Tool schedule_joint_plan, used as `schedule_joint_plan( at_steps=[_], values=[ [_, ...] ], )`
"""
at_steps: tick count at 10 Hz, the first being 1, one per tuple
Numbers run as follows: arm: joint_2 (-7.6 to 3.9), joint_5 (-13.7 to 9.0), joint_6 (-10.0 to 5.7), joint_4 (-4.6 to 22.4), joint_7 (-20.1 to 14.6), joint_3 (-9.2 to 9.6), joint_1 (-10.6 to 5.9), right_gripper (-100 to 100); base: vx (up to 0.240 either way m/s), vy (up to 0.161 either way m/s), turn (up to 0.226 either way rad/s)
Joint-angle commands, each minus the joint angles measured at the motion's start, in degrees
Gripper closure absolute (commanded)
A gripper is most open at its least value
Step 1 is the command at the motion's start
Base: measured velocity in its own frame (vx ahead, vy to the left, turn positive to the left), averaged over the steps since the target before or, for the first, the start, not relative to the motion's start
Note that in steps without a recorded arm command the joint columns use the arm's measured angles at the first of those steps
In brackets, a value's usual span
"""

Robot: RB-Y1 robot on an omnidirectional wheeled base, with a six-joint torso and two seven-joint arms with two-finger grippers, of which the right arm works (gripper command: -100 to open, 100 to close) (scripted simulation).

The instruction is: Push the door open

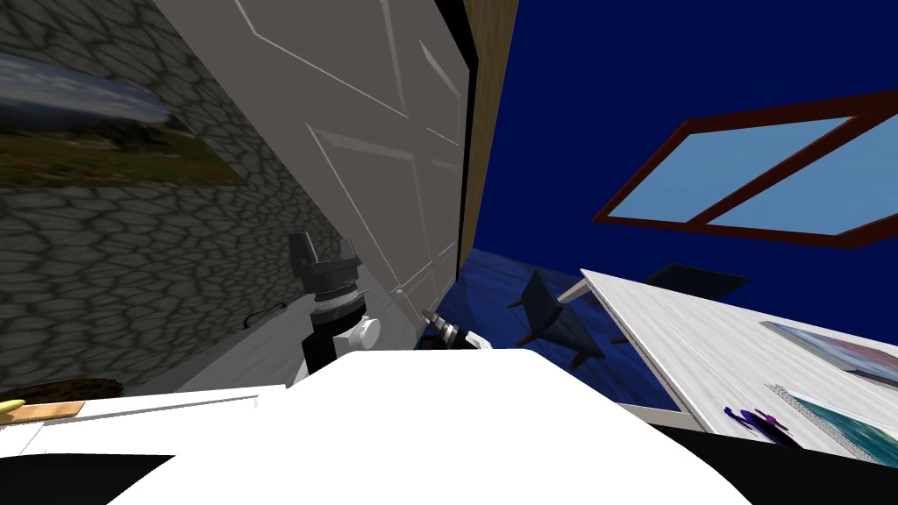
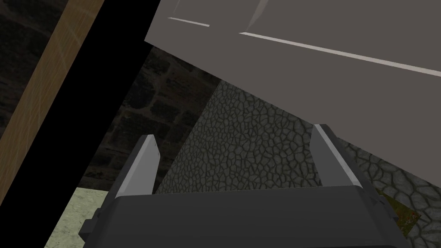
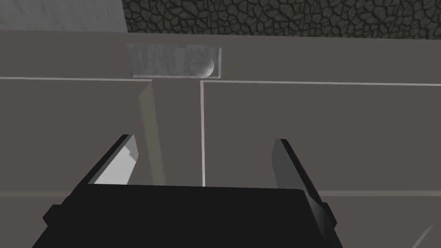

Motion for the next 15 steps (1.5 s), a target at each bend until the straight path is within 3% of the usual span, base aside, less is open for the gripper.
schedule_joint_plan(
  at_steps=[1, 3, 15],
  values=[
    [-0.1, -0.03, -0.15, 1.7, -0.26, 1.41, -0.69, -100, 0.142, -0.027, 0.001],
    [0.31, 0.0, -0.04, 1.34, 0.03, 0.73, -0.42, -100, 0.064, 0.039, 0.018],
    [2.31, 0.12, -1.04, 4.03, 1.43, -0.92, 0.12, -100, 0.108, 0.162, 0.027]
  ],
)
